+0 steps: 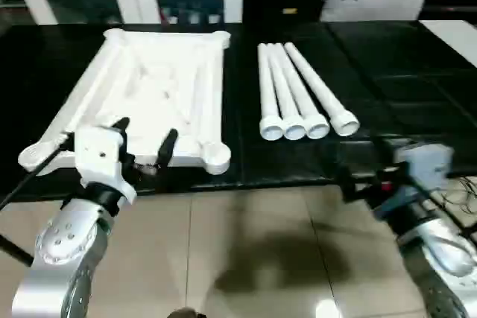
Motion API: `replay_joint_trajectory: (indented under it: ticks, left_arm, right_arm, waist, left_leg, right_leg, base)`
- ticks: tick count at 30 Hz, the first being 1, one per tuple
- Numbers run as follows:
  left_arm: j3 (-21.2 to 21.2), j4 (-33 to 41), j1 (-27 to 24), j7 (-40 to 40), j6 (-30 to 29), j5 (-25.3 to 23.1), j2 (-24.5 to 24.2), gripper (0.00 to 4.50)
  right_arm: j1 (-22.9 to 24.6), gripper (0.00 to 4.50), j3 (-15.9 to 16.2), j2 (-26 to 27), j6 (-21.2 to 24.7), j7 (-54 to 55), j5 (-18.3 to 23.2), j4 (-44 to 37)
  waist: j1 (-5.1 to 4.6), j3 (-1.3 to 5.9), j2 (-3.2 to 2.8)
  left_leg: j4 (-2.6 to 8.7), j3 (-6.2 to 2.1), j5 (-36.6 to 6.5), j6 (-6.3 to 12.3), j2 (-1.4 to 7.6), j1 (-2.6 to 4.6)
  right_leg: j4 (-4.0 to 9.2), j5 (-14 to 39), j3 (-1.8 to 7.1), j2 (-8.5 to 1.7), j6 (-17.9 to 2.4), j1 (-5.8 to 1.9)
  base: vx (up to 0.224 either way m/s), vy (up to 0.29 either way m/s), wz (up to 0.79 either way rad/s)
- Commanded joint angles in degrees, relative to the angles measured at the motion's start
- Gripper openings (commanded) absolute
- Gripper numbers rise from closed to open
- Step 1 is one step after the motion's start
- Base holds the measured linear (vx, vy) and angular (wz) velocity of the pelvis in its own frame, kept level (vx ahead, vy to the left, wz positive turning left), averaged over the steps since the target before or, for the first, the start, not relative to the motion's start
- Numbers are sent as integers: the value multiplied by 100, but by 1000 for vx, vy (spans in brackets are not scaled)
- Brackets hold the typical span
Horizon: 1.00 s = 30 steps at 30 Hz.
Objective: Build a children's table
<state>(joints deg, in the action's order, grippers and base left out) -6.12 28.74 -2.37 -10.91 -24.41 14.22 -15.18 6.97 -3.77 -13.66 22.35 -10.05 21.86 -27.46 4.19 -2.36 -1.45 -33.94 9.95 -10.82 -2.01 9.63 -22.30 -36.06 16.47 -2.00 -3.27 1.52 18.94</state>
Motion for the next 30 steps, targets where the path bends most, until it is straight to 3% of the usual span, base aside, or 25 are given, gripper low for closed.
replay_joint_trajectory:
  ticks: [1, 6, 7, 8, 9, 10, 11, 12, 13, 14, 15, 16, 17, 18, 19, 20, 21, 22, 23, 25, 26, 27, 28, 29, 30]
  left_arm:
    - [126, -31, -39, 60, -183, 118, 50, 447]
    - [286, -405, -92, 12, -133, -65, 203, 447]
    - [301, -479, -75, 115, -169, -127, 269, 447]
    - [306, -489, -71, 130, -175, -131, 280, 447]
    - [316, -522, -53, 156, -224, -116, 305, 447]
    - [338, -678, 46, 93, -197, -125, 247, 447]
    - [339, -708, 61, 76, -187, -114, 244, 447]
    - [350, -774, 71, 49, -158, -89, 238, 447]
    - [360, -764, 111, 74, -182, -97, 224, 447]
    - [370, -734, 197, 128, -234, -143, 199, 447]
    - [378, -706, 241, 151, -301, -169, 179, 447]
    - [423, -672, 263, 147, -354, -293, 116, 447]
    - [438, -663, 266, 144, -359, -332, 100, 447]
    - [466, -643, 266, 135, -350, -407, 74, 447]
    - [463, -618, 253, 118, -353, -405, 72, 447]
    - [461, -616, 238, 93, -340, -396, 62, 447]
    - [480, -643, 248, 72, -339, -361, 84, 447]
    - [500, -733, 297, 64, -316, -343, 105, 447]
    - [535, -793, 346, 77, -309, -346, 131, 447]
    - [646, -917, 473, 138, -401, -345, 225, 447]
    - [789, -978, 488, 160, -483, -415, 232, 447]
    - [858, -902, 443, 83, -479, -402, 198, 447]
    - [909, -859, 435, 45, -488, -406, 195, 447]
    - [905, -799, 405, 25, -494, -417, 201, 447]
    - [847, -780, 383, 46, -496, -402, 226, 447]
  right_arm:
    - [-111, 450, -50, 101, 20, 180, 63, 227]
    - [-361, 450, 377, 198, 26, 263, -463, 485]
    - [-382, 450, 548, 262, 110, 346, -582, 449]
    - [-383, 450, 584, 280, 128, 362, -599, 441]
    - [-371, 450, 684, 327, 140, 387, -639, 414]
    - [-421, 450, 846, 448, 63, 464, -775, 515]
    - [-430, 450, 865, 460, 38, 475, -804, 544]
    - [-433, 450, 943, 443, -93, 534, -999, 619]
    - [-423, 450, 899, 445, -204, 499, -975, 601]
    - [-417, 450, 776, 478, -347, 397, -827, 547]
    - [-423, 450, 670, 477, -315, 435, -798, 533]
    - [-417, 450, 541, 479, -237, 475, -754, 553]
    - [-414, 450, 507, 480, -214, 480, -737, 560]
    - [-402, 450, 454, 483, -177, 466, -686, 567]
    - [-368, 450, 456, 452, -199, 402, -692, 552]
    - [-331, 450, 461, 449, -161, 433, -732, 520]
    - [-308, 450, 433, 437, -8, 445, -688, 500]
    - [-297, 450, 434, 456, 147, 493, -679, 486]
    - [-303, 450, 409, 460, 260, 516, -652, 485]
    - [-338, 450, 392, 454, 218, 465, -641, 556]
    - [-343, 450, 413, 472, 216, 485, -689, 659]
    - [-374, 450, 445, 492, 290, 524, -712, 663]
    - [-406, 450, 443, 489, 332, 533, -709, 676]
    - [-444, 450, 462, 497, 342, 554, -761, 666]
    - [-458, 450, 494, 512, 339, 563, -796, 651]
  waist:
    - [-34, 244, -8]
    - [-88, 239, -22]
    - [-47, 223, -38]
    - [-46, 253, 5]
    - [-26, 301, 8]
    - [-17, 297, 12]
    - [1, 225, -114]
    - [-12, 182, -192]
    - [-261, 325, -582]
    - [-335, 272, -368]
    - [-93, 287, -431]
    - [-57, 285, -382]
    - [-1, 253, -395]
    - [-19, 263, -257]
    - [24, 223, -169]
    - [37, 178, -94]
    - [87, 139, -241]
    - [21, 22, -249]
    - [-153, -96, -420]
    - [-282, -102, -680]
    - [-174, 8, -614]
    - [-116, 153, -371]
    - [-247, 156, -179]
    - [-374, 38, -81]
    - [-420, -27, -175]
  left_leg:
    - [418, -205, -813, -218, 325, 147]
    - [396, -162, -943, -183, 284, 104]
    - [455, -333, -834, 742, 30, -278]
    - [290, -355, -676, 1107, -29, -287]
    - [-135, -467, -231, 1596, 26, -387]
    - [-273, -537, -83, 1698, 85, -486]
    - [-174, -728, 233, 1717, 158, -471]
    - [35, -786, 253, 1842, 116, -377]
    - [254, -894, 574, 2057, 276, 553]
    - [257, -1011, 683, 2294, 461, 530]
    - [474, -823, 682, 1714, 548, 178]
    - [650, -840, 386, 779, 457, 91]
    - [764, -797, -148, 192, 409, 35]
    - [841, -826, -1597, -662, 344, 45]
    - [657, -732, -2834, -1138, 185, 55]
    - [148, -830, -2663, -743, 153, 56]
    - [-158, -935, -2026, -458, 203, 77]
    - [-286, -1048, -1283, -219, 267, 79]
    - [134, -1214, -3042, -566, 368, 115]
    - [979, -1257, -5662, -1347, 242, -80]
    - [1316, -1028, -5996, -1618, -35, -236]
    - [1180, -823, -4866, -1581, -123, -101]
    - [267, -949, -3542, -1375, -150, 233]
    - [-811, -951, -705, -340, -228, 212]
    - [-865, -1001, -118, -277, -153, -107]
  right_leg:
    - [403, -941, 232, -404, -554, -20]
    - [459, -713, 286, -455, -530, -62]
    - [591, -589, -48, -665, -427, -328]
    - [697, -520, -23, -863, -406, -347]
    - [859, -519, 116, -1397, -530, -438]
    - [899, -581, 154, -1577, -574, -491]
    - [941, -186, -135, -1471, -906, -555]
    - [837, 147, -300, -1161, -972, -522]
    - [-32, 592, -511, 7, -952, 79]
    - [-224, 618, -372, 66, -753, 191]
    - [-527, 417, -329, 54, -409, 182]
    - [-538, 280, -286, 46, -99, 151]
    - [-500, 237, -268, 34, -38, 134]
    - [-245, 24, -127, -162, -77, 114]
    - [163, 238, 140, -623, -404, 206]
    - [551, 999, 443, -1318, -826, 88]
    - [724, 1281, 555, -1603, -930, 40]
    - [864, 1978, 393, -1527, -930, -35]
    - [757, 2943, -1, -1008, -782, -58]
    - [-24, 1846, -251, -248, -477, -266]
    - [-433, 232, -434, 6, -597, -520]
    - [-237, 502, -221, -218, -774, -335]
    - [450, 2226, 202, -1050, -936, 55]
    - [1113, 3483, 292, -1543, -995, 159]
    - [1037, 3713, 228, -1592, -999, -168]
  base:
    - [0, 0, 0]
    - [0, 0, 0]
    - [-30, 0, 22]
    - [-30, 0, 22]
    - [-30, 26, 52]
    - [-9, 66, 58]
    - [-9, 66, 58]
    - [19, 112, 54]
    - [55, 151, 42]
    - [55, 151, 42]
    - [17, 162, 25]
    - [-44, 145, 11]
    - [-44, 145, 11]
    - [-72, 102, -4]
    - [-80, 55, -7]
    - [-80, 55, -7]
    - [-80, 56, -9]
    - [-95, 84, -20]
    - [-95, 84, -20]
    - [-69, 120, -25]
    - [-86, 126, -21]
    - [-105, 65, 4]
    - [0, 0, 0]
    - [0, 0, 0]
    - [33, 7, -42]
